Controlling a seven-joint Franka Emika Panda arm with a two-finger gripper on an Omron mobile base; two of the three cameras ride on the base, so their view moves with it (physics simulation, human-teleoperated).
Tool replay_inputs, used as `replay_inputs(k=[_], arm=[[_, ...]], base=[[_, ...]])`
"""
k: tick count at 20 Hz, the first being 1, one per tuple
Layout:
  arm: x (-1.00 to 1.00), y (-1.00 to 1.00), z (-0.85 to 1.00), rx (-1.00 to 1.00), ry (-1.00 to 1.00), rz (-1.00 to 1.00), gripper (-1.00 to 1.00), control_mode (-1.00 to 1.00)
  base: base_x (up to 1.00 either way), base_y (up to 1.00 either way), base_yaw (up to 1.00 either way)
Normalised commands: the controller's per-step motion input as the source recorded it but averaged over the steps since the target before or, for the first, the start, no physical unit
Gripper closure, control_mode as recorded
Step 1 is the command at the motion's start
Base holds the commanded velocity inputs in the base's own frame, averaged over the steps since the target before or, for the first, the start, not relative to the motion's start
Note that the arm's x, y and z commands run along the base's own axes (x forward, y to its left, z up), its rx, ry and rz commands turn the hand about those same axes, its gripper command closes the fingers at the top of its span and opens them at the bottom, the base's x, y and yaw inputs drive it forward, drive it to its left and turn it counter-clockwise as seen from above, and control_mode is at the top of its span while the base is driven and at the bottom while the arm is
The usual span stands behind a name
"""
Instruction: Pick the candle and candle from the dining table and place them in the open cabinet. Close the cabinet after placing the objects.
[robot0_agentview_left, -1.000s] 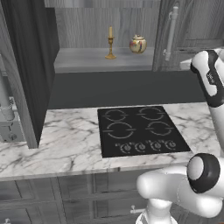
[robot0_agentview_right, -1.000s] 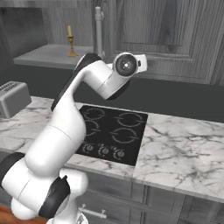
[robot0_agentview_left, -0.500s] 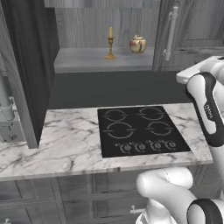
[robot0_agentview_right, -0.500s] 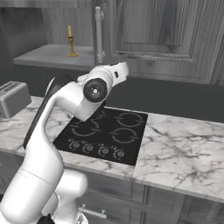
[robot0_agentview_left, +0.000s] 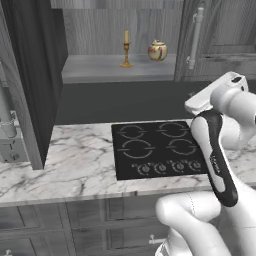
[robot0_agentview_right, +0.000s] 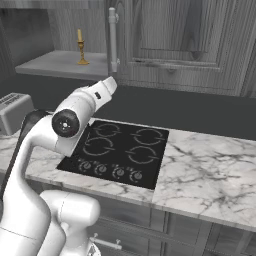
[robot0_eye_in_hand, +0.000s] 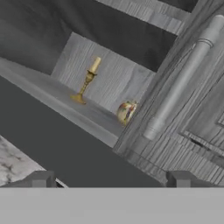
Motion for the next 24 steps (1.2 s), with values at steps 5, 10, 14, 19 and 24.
replay_inputs(k=[5, 10, 14, 19, 24], arm=[[0.0, 0.39, -0.4, -0.18, 0.0, -0.03, -1.0, -1.0], [0.0, 0.57, -0.14, -0.1, 0.0, -0.05, -1.0, -1.0], [-0.01, 0.62, -0.04, -0.14, -0.05, -0.05, -1.0, -1.0], [-0.13, 0.52, -0.06, -0.15, -0.05, -0.04, -1.0, -1.0], [0.02, 0.23, -0.24, -0.14, 0.01, 0.0, -1.0, -1.0]], base=[[0.0, 0.0, 0.0], [0.0, 0.0, 0.0], [0.0, 0.0, 0.0], [0.0, 0.0, 0.0], [0.0, 0.0, 0.0]])
